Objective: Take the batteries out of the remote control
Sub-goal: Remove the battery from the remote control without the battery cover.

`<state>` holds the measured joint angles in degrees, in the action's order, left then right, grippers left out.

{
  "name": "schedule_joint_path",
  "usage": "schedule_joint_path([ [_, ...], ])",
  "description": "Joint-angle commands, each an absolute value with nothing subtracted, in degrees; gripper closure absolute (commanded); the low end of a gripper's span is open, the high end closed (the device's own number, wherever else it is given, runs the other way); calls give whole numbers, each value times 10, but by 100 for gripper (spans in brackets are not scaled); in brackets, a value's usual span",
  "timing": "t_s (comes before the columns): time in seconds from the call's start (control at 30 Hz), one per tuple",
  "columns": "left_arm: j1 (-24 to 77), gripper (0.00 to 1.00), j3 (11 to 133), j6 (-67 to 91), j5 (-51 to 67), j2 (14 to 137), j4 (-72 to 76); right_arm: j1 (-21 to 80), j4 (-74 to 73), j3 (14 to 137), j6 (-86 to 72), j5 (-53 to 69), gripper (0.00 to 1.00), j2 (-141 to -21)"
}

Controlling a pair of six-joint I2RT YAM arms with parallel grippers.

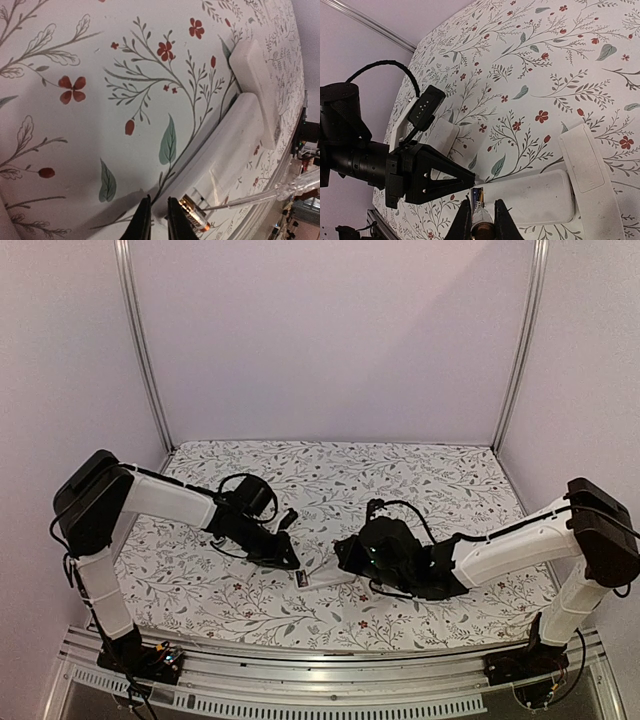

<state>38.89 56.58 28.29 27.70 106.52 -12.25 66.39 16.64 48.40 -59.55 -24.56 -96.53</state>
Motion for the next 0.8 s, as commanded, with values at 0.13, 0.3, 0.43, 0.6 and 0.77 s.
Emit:
schedule_joint_path([
  [0.13,402,92,556,276,276,1081,-141,668,92,525,-598,-264,100,-1003],
  [0.3,405,94,555,277,277,1085,-141,667,94,525,-616,-252,100,-1021],
  [0.43,406,94,556,277,277,1085,-142,659,119,510,-647,-218,100,-1024],
  [0.6,407,95,556,277,278,1088,-142,627,210,442,-697,-132,100,-1012],
  [0.77,407,95,559,277,277,1090,-142,608,245,432,-709,-74,100,-1016],
])
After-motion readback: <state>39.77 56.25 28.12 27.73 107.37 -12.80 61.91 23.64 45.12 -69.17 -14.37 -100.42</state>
